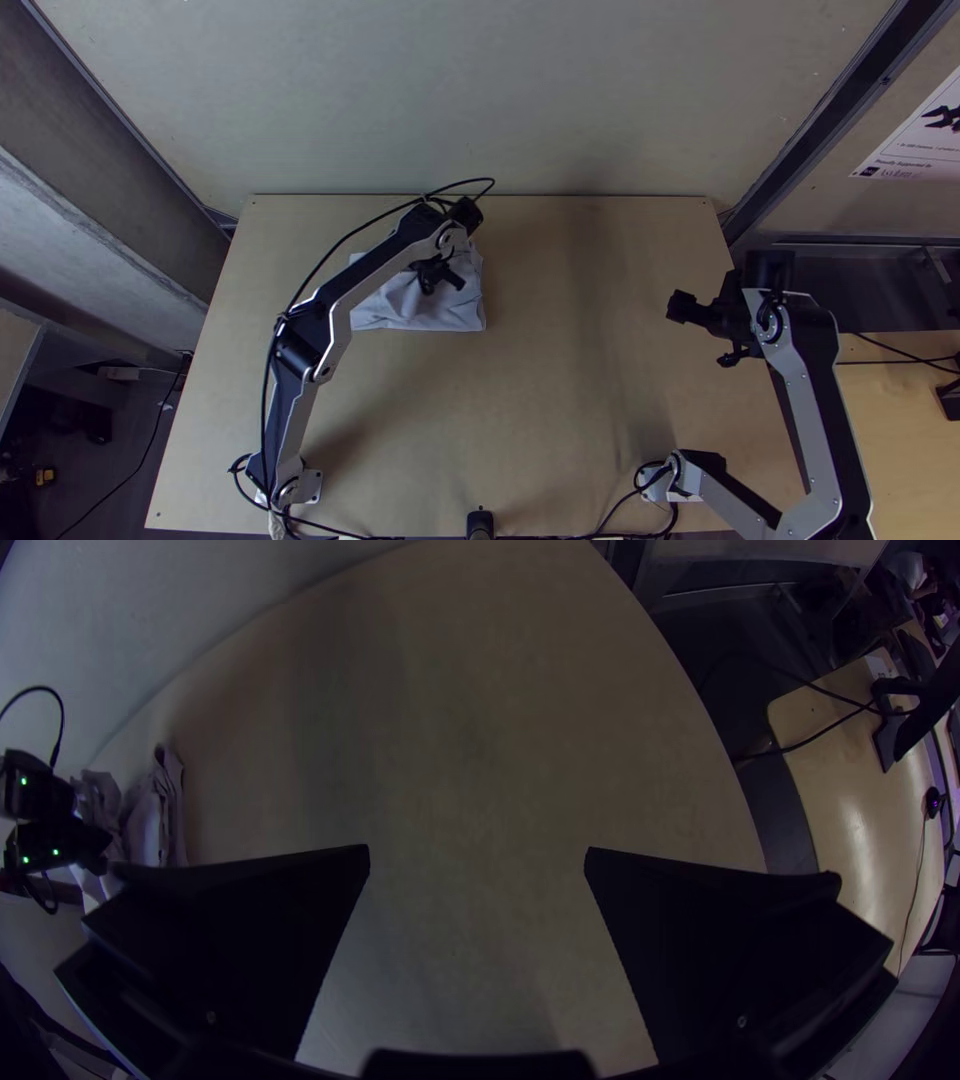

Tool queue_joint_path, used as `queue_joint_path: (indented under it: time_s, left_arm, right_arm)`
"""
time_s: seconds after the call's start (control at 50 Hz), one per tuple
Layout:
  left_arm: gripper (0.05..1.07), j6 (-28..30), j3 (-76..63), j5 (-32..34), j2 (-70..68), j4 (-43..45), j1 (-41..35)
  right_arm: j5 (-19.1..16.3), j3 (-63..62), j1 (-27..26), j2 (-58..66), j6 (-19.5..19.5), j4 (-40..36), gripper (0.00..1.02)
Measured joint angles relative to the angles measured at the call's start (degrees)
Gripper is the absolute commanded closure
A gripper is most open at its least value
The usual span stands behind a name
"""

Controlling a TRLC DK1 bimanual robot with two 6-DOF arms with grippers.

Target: Fold the t-shirt

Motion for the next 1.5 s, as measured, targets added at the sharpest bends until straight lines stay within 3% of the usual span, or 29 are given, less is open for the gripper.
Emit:
queue_joint_path:
  time_s: [0.02,0.04,0.28,0.44,0.64,1.02,1.32,1.5]
  left_arm:
    - [0.13,-0.6,1.5,1.6,0.7,-0.3,-0.1]
    - [0.08,-1.2,2.8,3.6,1.2,-0.3,-0.2]
    - [0.09,-13.5,9.0,25.7,2.5,7.0,-0.3]
    - [0.09,-21.4,10.1,28.5,2.5,10.0,-0.3]
    - [0.09,-24.3,10.1,29.2,2.6,10.3,1.1]
    - [0.09,-18.9,5.2,28.0,-3.5,11.0,7.0]
    - [0.09,-11.1,-2.8,26.9,-22.7,11.8,17.9]
    - [0.09,-4.6,-13.7,26.6,-36.6,19.1,26.7]
  right_arm:
    - [0.0,-0.2,0.0,-0.1,0.0,0.0,0.03]
    - [0.0,-0.5,0.0,-0.3,0.0,0.0,0.03]
    - [0.0,-3.3,1.3,-2.6,0.0,0.2,0.03]
    - [0.0,-6.0,4.5,-3.4,0.7,1.0,0.03]
    - [0.0,-6.4,5.8,-3.4,1.8,4.1,0.03]
    - [0.0,-1.0,6.0,-0.5,-0.6,7.0,0.03]
    - [0.3,16.5,5.7,2.5,-5.2,10.3,0.03]
    - [0.3,24.7,5.7,2.5,-7.0,10.4,0.03]
